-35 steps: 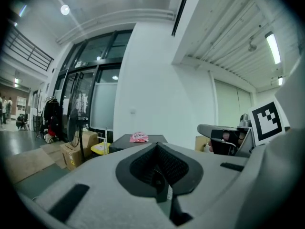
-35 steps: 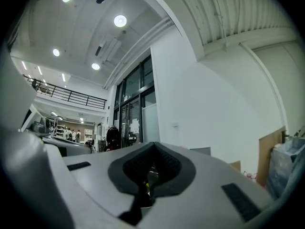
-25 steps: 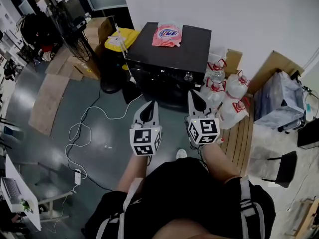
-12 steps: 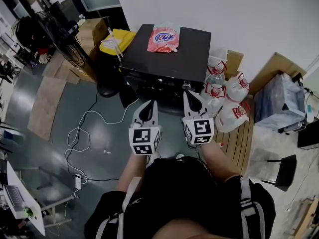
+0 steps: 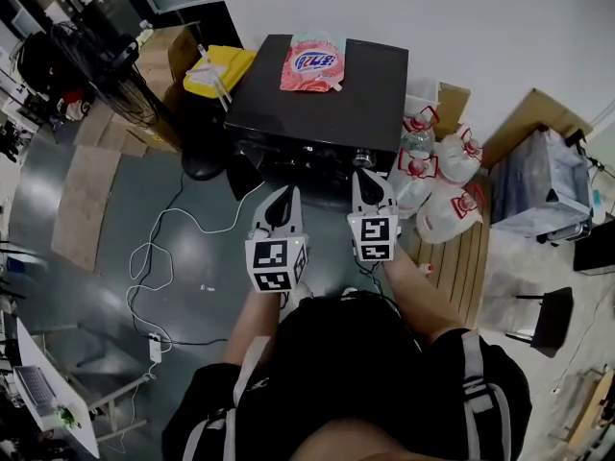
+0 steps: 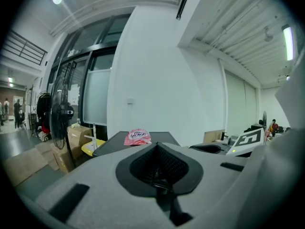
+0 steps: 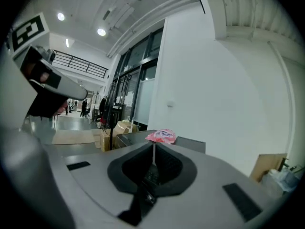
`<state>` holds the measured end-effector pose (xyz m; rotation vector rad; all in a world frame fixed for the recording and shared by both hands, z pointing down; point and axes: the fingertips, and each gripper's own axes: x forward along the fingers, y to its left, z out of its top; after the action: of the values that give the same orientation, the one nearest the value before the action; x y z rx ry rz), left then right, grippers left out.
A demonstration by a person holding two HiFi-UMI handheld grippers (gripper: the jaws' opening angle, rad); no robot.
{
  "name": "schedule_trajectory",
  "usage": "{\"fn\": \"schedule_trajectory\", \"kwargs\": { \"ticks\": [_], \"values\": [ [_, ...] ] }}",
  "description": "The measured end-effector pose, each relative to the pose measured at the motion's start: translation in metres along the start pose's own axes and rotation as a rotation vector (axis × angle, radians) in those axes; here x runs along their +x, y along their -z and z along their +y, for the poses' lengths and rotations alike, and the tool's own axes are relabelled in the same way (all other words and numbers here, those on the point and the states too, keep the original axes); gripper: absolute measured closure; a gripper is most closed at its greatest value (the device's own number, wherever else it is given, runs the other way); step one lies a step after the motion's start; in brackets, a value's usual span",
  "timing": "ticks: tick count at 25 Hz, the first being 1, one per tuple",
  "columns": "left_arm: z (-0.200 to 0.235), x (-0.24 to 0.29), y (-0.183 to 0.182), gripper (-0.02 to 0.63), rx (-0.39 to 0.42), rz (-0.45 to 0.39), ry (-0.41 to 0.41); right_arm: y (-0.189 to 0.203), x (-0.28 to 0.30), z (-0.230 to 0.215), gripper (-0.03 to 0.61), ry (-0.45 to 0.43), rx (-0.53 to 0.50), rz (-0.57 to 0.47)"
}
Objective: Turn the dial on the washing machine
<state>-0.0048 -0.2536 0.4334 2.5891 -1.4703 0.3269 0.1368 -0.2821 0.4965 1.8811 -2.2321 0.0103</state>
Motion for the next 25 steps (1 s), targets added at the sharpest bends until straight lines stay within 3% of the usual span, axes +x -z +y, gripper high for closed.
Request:
{"fn": "schedule_trajectory", "kwargs": {
  "ticks": [2,4,12,20,25],
  "values": [
    [0.004,0.002,0.003,0.618,-0.003,0.01,-0.005,0.02,0.01,-0.004,0.548,0.02,0.006,0.046],
    [0.008,0.003,0.006,0.618,-0.005,0.019,-0.013,0.041,0.019,-0.009,0.473,0.029,0.021,0.098],
    [0.03,0.0,0.027,0.618,-0.015,0.08,-0.066,0.106,0.063,-0.023,0.369,0.056,0.065,0.239],
    [0.054,-0.012,0.052,0.618,-0.03,0.136,-0.132,0.153,0.106,-0.038,0.33,0.205,0.102,0.332],
    [0.069,-0.018,0.059,0.618,-0.031,0.161,-0.172,0.186,0.123,-0.047,0.313,0.256,0.23,0.387]
  ]
}}
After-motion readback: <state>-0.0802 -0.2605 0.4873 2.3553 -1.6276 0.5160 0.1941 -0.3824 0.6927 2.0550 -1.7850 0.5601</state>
